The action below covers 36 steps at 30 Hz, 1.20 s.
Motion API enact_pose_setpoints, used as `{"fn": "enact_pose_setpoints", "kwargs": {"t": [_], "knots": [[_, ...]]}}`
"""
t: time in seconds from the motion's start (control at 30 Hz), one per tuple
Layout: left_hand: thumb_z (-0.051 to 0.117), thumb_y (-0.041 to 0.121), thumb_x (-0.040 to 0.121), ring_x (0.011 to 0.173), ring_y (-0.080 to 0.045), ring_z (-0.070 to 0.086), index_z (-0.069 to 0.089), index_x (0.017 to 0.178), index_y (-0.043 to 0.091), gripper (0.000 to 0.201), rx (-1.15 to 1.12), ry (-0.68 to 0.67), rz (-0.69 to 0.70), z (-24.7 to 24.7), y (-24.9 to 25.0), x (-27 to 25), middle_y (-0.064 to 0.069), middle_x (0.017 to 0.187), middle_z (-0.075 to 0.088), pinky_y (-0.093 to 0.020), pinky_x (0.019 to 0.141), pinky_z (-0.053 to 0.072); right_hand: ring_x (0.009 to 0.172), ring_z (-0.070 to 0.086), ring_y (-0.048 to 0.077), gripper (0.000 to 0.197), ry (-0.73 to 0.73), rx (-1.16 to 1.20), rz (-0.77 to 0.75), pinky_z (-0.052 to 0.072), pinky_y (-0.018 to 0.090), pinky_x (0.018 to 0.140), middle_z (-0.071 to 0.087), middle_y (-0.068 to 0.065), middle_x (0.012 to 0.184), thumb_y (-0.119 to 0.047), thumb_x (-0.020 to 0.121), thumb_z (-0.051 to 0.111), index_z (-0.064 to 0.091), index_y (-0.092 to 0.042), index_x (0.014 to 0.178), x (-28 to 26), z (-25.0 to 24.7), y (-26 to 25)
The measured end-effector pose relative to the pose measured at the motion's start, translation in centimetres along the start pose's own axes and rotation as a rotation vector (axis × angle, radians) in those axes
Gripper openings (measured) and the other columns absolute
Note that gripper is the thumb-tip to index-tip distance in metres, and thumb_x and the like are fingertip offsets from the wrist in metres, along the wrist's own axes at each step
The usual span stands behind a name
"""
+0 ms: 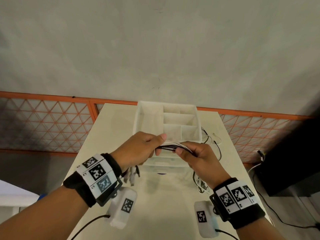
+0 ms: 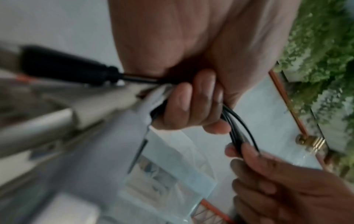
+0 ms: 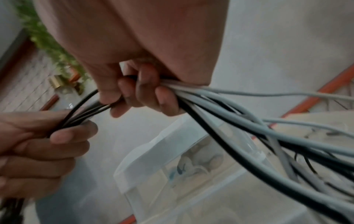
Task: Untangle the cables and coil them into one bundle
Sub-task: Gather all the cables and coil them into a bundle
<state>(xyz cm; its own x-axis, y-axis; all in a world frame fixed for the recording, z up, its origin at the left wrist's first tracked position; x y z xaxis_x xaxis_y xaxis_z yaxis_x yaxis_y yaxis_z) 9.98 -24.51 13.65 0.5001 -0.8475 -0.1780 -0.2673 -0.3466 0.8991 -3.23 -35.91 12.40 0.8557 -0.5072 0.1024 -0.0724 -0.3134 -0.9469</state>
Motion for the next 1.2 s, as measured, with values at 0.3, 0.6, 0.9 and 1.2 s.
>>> {"fn": "enact_pose_setpoints", "kwargs": {"t": [0.3, 0.6, 0.9, 1.2], "knots": [[0.039, 0.068, 0.093, 0.040, -0.012, 0.029, 0.050, 0.062, 0.015, 0.062, 0.032, -0.055, -0.119, 1.0, -1.2, 0.0, 0.009, 0.044, 0.035, -0.023, 0.046, 0.029, 0.065, 0.061, 0.006, 0.020, 0.040, -0.434, -0.338, 0.051, 0.029, 0.063, 0.072, -0.011, 0.081, -0.030, 0.097, 0.063, 0.070, -0.024, 0.115, 0.4, 2.3, -2.9], [0.058, 0.060, 0.089, 0.045, -0.014, 0.025, 0.044, 0.062, 0.013, 0.055, -0.221, 0.189, -0.128, -1.2, -1.2, 0.3, 0.007, 0.048, 0.033, -0.026, 0.048, 0.029, 0.048, 0.034, 0.008, 0.048, 0.004, -0.305, -0.089, 0.033, 0.027, 0.049, 0.042, -0.012, 0.052, -0.056, 0.097, 0.037, 0.061, -0.016, 0.088, 0.7, 1.0, -0.7], [0.051, 0.059, 0.092, 0.045, -0.014, 0.023, 0.049, 0.066, 0.015, 0.052, -0.596, 0.249, -0.188, -1.8, -2.1, 0.9, 0.006, 0.050, 0.028, -0.024, 0.042, 0.032, 0.055, 0.024, 0.015, 0.035, 0.131, 0.241, 0.106, 0.018, 0.034, 0.053, 0.034, -0.003, 0.060, -0.025, 0.105, 0.045, 0.072, -0.005, 0.098, -0.9, -1.2, 1.5], [0.045, 0.088, 0.067, 0.063, -0.019, 0.063, 0.055, 0.086, 0.014, 0.077, -0.216, -0.070, -0.006, 4.4, 1.2, 0.1, -0.010, 0.064, 0.057, -0.020, 0.056, 0.044, 0.068, 0.065, 0.017, 0.023, 0.224, -0.012, -0.254, 0.049, 0.023, 0.061, 0.067, -0.004, 0.074, -0.001, 0.099, 0.050, 0.070, -0.012, 0.095, -1.0, 3.3, -3.8]]}}
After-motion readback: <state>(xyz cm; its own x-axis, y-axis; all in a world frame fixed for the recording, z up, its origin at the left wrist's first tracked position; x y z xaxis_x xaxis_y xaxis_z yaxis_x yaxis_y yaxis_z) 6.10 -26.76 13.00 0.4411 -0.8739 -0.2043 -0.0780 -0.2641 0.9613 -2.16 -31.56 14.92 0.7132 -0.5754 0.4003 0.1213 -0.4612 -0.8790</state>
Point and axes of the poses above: each hand's wrist, its own x-axis towards the middle knuckle, its own z-axis out of the palm, y = z × x, the point moved 8 cm from there along x, towards the middle knuckle
